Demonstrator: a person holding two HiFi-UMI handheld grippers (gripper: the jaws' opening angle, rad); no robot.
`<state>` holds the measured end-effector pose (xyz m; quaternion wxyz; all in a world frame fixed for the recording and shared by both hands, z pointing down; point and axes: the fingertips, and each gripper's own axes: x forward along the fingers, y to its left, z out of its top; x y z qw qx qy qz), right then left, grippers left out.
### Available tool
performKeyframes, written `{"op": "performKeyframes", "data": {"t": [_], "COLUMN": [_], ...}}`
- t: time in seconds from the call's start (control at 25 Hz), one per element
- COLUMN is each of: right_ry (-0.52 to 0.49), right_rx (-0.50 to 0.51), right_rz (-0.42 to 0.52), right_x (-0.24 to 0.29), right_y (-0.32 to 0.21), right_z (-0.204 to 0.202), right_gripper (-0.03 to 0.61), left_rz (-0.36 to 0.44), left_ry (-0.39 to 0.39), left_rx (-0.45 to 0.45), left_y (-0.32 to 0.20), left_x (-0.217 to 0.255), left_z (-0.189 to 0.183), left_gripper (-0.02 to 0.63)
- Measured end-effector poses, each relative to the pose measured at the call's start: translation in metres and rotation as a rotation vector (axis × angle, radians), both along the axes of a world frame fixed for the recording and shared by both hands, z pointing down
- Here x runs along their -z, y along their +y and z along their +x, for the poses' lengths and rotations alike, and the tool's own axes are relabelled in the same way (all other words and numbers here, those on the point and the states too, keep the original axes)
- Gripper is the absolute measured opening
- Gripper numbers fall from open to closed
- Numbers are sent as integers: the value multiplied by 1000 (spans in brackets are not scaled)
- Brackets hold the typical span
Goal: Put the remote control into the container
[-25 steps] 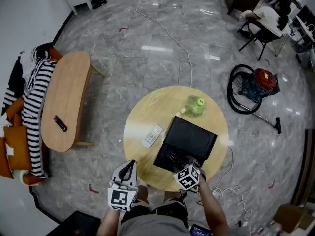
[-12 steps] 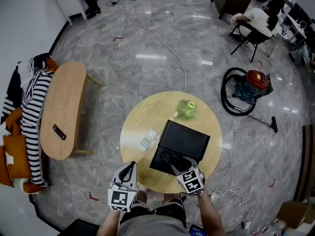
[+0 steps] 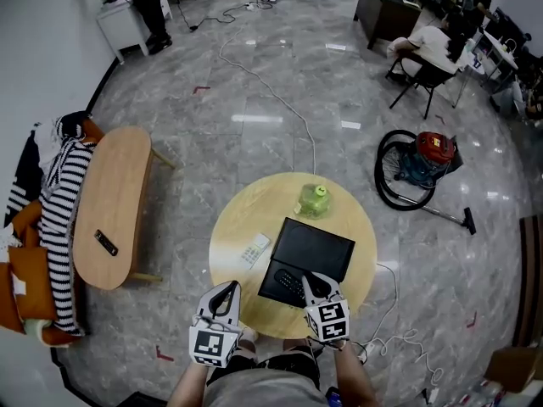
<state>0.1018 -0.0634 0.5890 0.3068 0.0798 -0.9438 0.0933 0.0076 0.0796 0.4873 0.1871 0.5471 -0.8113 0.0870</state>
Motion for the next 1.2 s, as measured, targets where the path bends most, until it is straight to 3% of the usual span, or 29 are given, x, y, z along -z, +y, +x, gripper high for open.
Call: {"op": "performKeyframes", "data": {"t": [0.16,0.56,1.2], "right_ry": [-82,-256,-337], "right_rx": [-25,-83,-130], "right_rz": [26,83,141], "right_x": [30,106,151], "right_y": [-2,2,15], "right_z": [-4,-3,14], "right_gripper": [17,9,9], "left_rz": [50,121,155], "left_ry": [6,-72,-121], "left_rx": [-11,-59,-123], "left_y": [-2,-6,-3], "left_x": [18,67,87], "left_z": [2,5,8], "left_gripper": [8,8,8]}}
